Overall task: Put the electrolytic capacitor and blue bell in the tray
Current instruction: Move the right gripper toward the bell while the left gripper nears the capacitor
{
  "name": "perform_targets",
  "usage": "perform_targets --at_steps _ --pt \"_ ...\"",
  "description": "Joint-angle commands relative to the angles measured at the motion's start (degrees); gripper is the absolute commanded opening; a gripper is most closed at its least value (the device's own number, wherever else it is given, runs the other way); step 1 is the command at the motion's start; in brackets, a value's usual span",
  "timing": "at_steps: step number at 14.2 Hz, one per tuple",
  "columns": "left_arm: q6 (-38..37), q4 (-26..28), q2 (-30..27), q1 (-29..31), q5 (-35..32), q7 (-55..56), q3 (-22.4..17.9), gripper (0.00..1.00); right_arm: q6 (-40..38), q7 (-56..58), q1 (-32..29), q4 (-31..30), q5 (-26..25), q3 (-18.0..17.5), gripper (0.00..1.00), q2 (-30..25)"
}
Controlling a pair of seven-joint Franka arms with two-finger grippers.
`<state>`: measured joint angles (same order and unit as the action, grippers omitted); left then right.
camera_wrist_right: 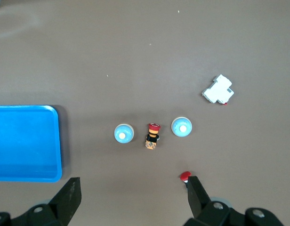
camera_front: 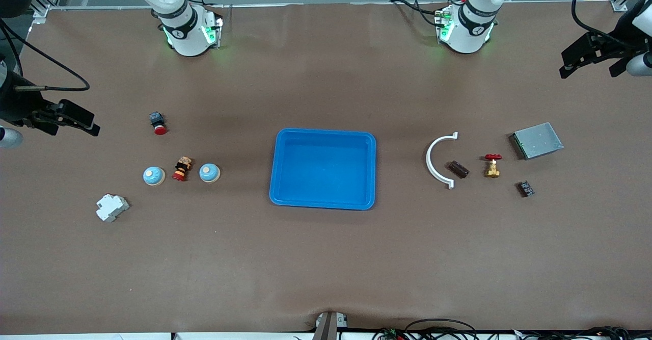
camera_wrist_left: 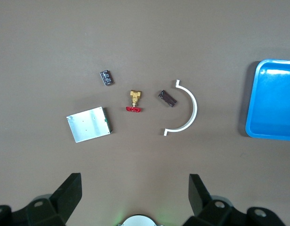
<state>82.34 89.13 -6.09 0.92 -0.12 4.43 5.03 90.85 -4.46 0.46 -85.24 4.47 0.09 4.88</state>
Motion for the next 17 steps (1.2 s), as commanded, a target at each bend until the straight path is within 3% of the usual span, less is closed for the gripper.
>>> perform_targets --at_steps 1,5,10,14,17 --pt "-1.0 -1.1 0.4 0.1 0.1 0.3 0.0 1.00 -3.5 -0.2 -0.1 0.0 -0.7 0.2 1.00 -0.2" --pt "-1.0 -1.2 1.2 0.2 0.0 0.4 -0.2 1.00 -3.6 -0.4 0.4 0.4 -4.2 0.2 1.00 -0.2" --pt "0.1 -0.6 8.5 0.8 0.2 1.3 -0.1 1.00 -1.8 0.2 -0.6 0.5 -5.7 0.3 1.00 -0.3" --pt "6.1 5.0 10.4 0.7 -0.2 7.2 0.2 1.00 -0.6 3.6 -1.4 0.6 -5.1 0.2 1.00 -0.3" --pt "10.6 8.5 12.8 0.7 -0.2 10.6 0.2 1.00 -0.6 -0.7 2.2 0.2 -4.9 -0.1 1.00 -0.2"
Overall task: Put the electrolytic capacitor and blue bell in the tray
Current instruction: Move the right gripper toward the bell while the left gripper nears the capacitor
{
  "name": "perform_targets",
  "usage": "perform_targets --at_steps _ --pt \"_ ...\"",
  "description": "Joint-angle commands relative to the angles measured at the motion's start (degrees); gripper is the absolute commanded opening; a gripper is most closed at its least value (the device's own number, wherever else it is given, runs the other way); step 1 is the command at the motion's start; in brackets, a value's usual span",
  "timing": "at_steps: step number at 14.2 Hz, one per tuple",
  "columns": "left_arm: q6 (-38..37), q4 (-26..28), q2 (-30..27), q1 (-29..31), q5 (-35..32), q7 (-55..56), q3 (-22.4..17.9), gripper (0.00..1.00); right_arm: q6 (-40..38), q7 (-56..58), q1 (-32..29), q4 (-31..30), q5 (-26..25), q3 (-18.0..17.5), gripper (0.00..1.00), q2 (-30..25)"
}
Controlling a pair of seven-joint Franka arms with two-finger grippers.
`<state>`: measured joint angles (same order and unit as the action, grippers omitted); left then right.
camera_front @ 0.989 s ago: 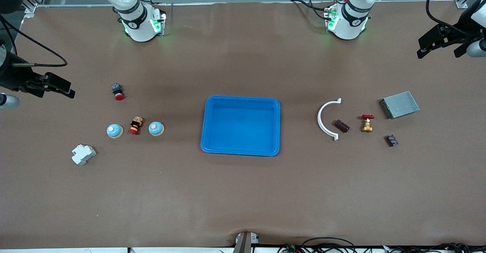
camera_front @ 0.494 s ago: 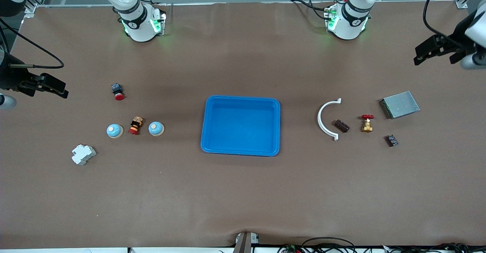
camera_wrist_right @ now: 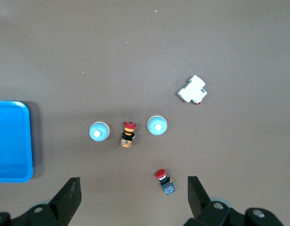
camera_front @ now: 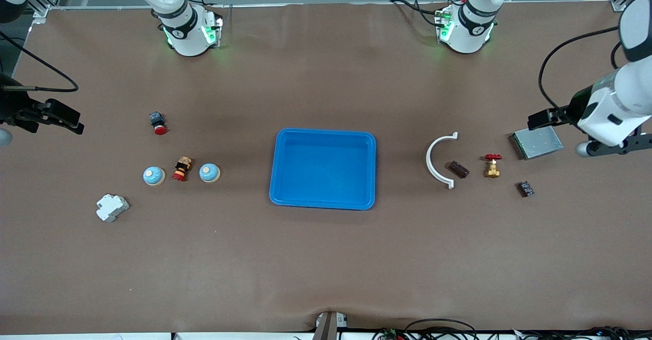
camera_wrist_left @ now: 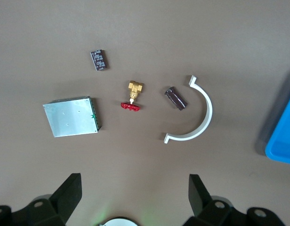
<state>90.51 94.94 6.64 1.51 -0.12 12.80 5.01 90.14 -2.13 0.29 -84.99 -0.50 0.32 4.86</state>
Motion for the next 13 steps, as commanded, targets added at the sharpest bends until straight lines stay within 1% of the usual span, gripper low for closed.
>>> perform_targets --at_steps 1,3,5,9,13 --pt "4.3 4.4 0.3 0.2 -0.2 4.5 0.3 1.00 0.1 -6.3 3.6 -0.1 0.1 -0.3 1.00 0.0" --pt "9.5 10.1 0.0 -0.2 -0.2 11.1 0.5 1.00 0.3 -11.1 6.4 -0.5 1.4 -0.3 1.00 0.6" --pt "13.7 13.2 0.3 -0.2 -0.2 14.2 0.7 1.00 0.7 -15.1 9.1 -1.1 1.6 -0.3 1.00 2.0" --pt "24.1 20.7 1.1 0.1 -0.2 18.1 0.7 1.00 7.6 -17.9 13.1 -7.8 1.6 -0.3 1.00 1.9" --pt "27.9 20.5 7.0 -0.5 -0.6 18.8 0.7 1.00 16.5 -20.7 17.3 -14.2 1.6 -0.3 1.00 3.2"
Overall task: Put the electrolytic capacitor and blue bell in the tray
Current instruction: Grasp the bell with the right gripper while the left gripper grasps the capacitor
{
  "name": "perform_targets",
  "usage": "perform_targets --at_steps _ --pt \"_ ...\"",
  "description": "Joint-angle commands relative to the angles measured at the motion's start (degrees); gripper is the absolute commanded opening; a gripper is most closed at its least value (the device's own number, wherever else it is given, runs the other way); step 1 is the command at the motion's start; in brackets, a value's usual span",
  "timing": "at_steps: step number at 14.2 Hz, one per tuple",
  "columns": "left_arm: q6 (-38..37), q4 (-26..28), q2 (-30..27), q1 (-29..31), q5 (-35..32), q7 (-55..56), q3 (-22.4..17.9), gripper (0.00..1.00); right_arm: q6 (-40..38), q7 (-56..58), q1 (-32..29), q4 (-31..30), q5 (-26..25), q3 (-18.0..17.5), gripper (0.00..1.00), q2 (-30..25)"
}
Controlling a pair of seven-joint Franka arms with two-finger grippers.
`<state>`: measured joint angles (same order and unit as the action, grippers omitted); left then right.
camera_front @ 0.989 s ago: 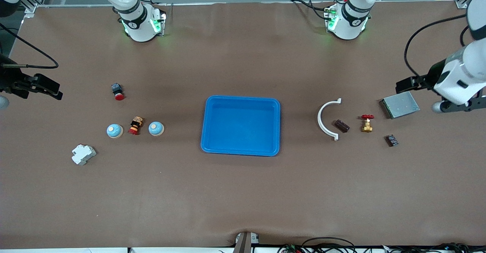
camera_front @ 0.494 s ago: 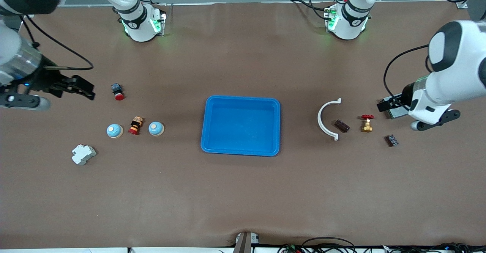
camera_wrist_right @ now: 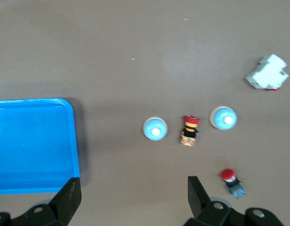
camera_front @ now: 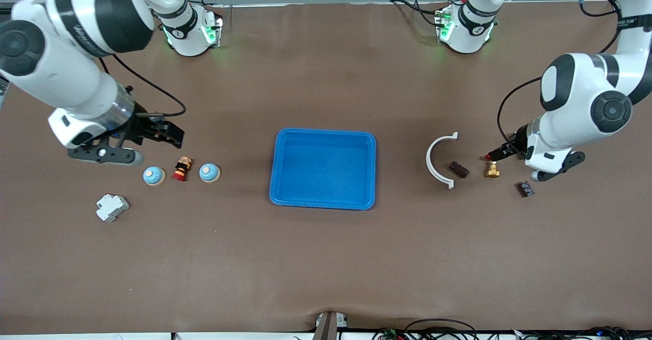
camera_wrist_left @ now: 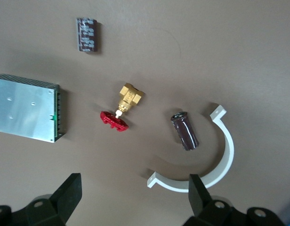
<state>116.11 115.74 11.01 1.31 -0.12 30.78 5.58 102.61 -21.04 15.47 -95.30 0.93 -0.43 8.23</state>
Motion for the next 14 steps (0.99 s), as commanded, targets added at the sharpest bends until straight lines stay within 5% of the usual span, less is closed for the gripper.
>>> perform_targets --at_steps 1,9,14 --pt "2.8 -0.4 4.4 -0.9 -3.2 1.2 0.1 1.00 6.3 -1.8 2.3 -5.4 0.1 0.4 1.00 1.1" --pt "11.6 -0.3 11.9 -2.3 -2.7 21.9 1.5 1.00 13.0 -1.0 2.3 -9.2 0.1 0.4 1.00 9.2" --pt "13.1 -1.1 15.7 -2.4 -1.3 22.9 2.0 1.00 21.4 10.5 1.1 -15.0 -0.2 0.5 1.00 10.1"
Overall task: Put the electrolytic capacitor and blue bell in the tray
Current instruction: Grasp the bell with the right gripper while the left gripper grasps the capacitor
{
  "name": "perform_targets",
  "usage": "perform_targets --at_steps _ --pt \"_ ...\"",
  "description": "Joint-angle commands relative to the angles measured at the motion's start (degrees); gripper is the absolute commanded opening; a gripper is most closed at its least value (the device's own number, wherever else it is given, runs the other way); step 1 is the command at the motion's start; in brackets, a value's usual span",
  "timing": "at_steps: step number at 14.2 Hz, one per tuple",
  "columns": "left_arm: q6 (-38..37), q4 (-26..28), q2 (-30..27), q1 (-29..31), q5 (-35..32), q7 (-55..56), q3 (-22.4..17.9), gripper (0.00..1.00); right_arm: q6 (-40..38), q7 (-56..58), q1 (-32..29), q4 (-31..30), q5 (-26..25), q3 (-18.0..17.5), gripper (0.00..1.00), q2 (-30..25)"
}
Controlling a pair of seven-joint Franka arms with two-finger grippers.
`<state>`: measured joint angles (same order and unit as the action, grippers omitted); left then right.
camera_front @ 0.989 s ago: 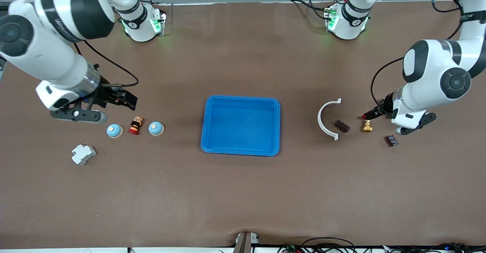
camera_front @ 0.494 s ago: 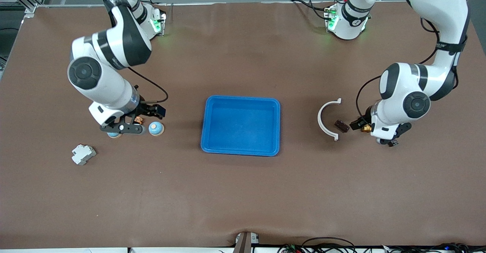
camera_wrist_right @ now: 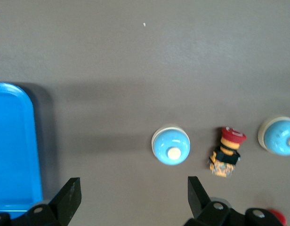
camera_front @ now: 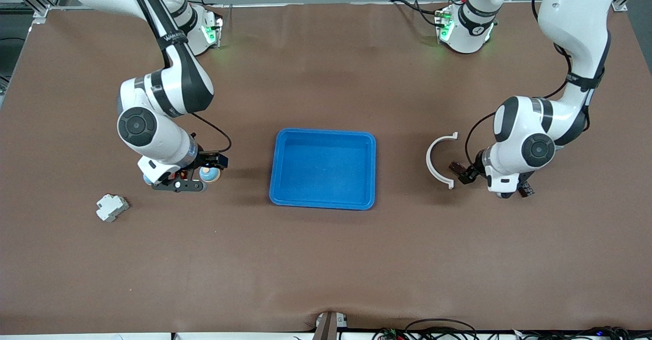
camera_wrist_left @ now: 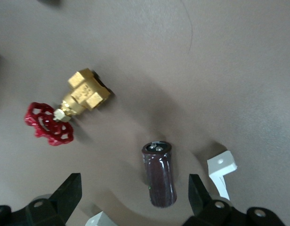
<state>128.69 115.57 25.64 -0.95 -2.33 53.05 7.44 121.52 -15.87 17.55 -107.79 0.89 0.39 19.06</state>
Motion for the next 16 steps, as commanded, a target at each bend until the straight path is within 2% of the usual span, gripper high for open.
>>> perform_targets --at_steps 1,2,5,7,10,12,14,15,16 --pt "0.6 -1.4 1.9 0.1 1.3 0.6 0.1 0.96 2.6 8.5 -1.6 -2.7 -0.3 -0.3 1.00 -0.8" --pt "0.6 -1.6 2.3 -0.1 1.4 0.3 0.1 0.89 2.5 10.9 -2.1 -3.0 -0.4 -0.2 1.00 -0.8" --pt "0.7 -2.0 3.1 -0.2 1.5 0.1 0.1 0.83 2.8 17.9 -3.4 -3.5 -0.7 -0.2 1.00 -0.4" --pt "0.8 -3.0 4.6 -0.3 1.5 0.0 0.2 0.83 3.5 23.8 -4.9 -3.4 -0.7 -0.2 1.00 0.5" --pt "0.9 -3.2 5.5 -0.2 1.5 -0.3 0.2 0.74 5.6 34.9 -6.9 -3.5 -0.6 -0.3 1.00 2.1" --pt "0.8 -3.5 5.6 -0.2 1.5 -0.3 0.4 0.67 7.8 37.4 -7.6 -4.6 -0.6 -0.3 1.00 3.2" --pt "0.8 -4.0 5.6 -0.2 1.6 0.2 0.4 0.55 12.2 37.4 -7.2 -8.0 -0.5 -0.3 1.00 3.1" --pt "0.7 -4.4 5.6 -0.1 1.8 0.2 0.4 0.46 14.3 37.3 -6.8 -9.6 -0.4 -0.4 1.00 3.1" --pt "0.6 -4.5 5.6 -0.1 2.0 0.2 0.4 0.30 15.2 37.3 -6.2 -10.8 -0.1 -0.4 1.00 3.2"
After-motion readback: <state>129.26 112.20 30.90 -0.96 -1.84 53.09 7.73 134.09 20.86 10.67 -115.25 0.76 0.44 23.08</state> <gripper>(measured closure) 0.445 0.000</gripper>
